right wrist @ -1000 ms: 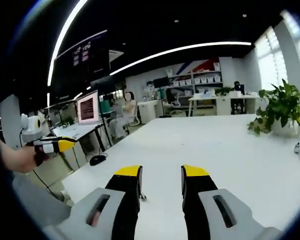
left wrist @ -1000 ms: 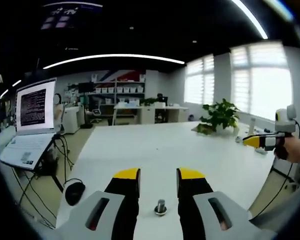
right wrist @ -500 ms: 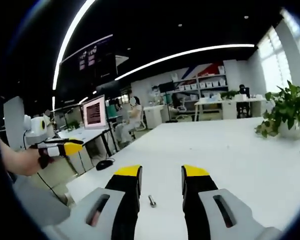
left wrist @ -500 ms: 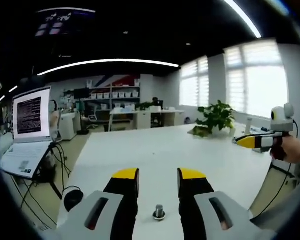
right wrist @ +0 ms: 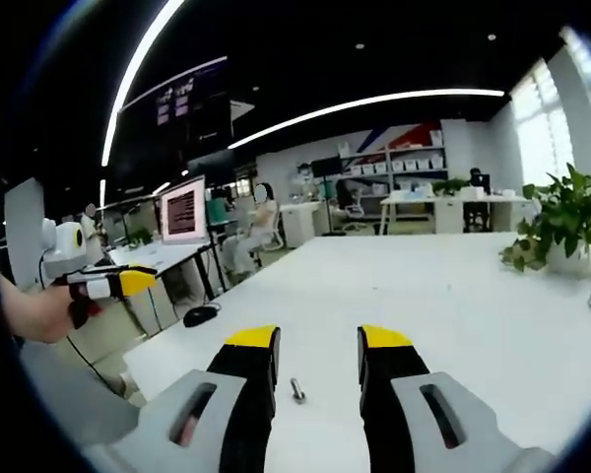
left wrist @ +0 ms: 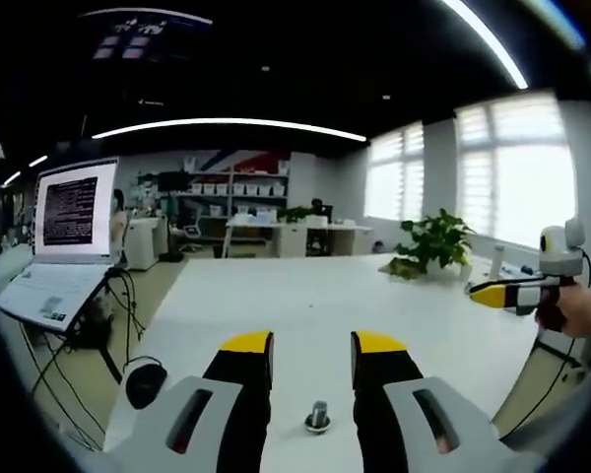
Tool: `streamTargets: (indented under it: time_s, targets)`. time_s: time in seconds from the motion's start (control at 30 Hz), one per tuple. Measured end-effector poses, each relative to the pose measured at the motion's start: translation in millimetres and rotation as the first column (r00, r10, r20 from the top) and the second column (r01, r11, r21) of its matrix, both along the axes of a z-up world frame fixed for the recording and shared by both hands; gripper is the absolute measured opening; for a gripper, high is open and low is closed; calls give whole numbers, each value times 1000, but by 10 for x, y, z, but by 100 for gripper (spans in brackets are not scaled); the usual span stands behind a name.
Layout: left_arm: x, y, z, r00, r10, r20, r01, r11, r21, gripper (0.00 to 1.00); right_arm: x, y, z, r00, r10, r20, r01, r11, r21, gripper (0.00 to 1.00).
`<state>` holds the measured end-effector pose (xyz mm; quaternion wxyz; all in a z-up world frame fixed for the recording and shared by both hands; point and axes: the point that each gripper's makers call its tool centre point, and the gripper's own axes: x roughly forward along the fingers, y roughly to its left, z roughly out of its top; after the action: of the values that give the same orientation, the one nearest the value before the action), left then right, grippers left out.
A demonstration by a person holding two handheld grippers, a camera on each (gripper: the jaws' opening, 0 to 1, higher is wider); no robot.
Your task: Place the washer onto the threaded stud by aligning its center hole with the stud, sliding it down to the base, and recovering from edge contact or off-axis alignment until the washer reaches the visible bottom stop.
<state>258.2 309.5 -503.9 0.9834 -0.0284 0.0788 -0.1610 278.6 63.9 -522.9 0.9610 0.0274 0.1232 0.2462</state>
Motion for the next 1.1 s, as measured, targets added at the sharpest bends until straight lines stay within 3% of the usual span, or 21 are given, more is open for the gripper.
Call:
streamTargets:
  time_s: [0.53,0.8,1.1]
  targets:
    - [-23,-28,152,999,8,54,-8,1000,-7,30,-84,-103,57,1000,-23,21,23,1000,-3,34]
    - [-61,33,72,999,32,38,-31,999,-11,30,-80,-185,47,999,-51,18,51,999,15,34]
    - [-93,-39,59,999,20,46,-21,1000,22,31,-97,-223,-2,998,-58,10,57,998,41,36]
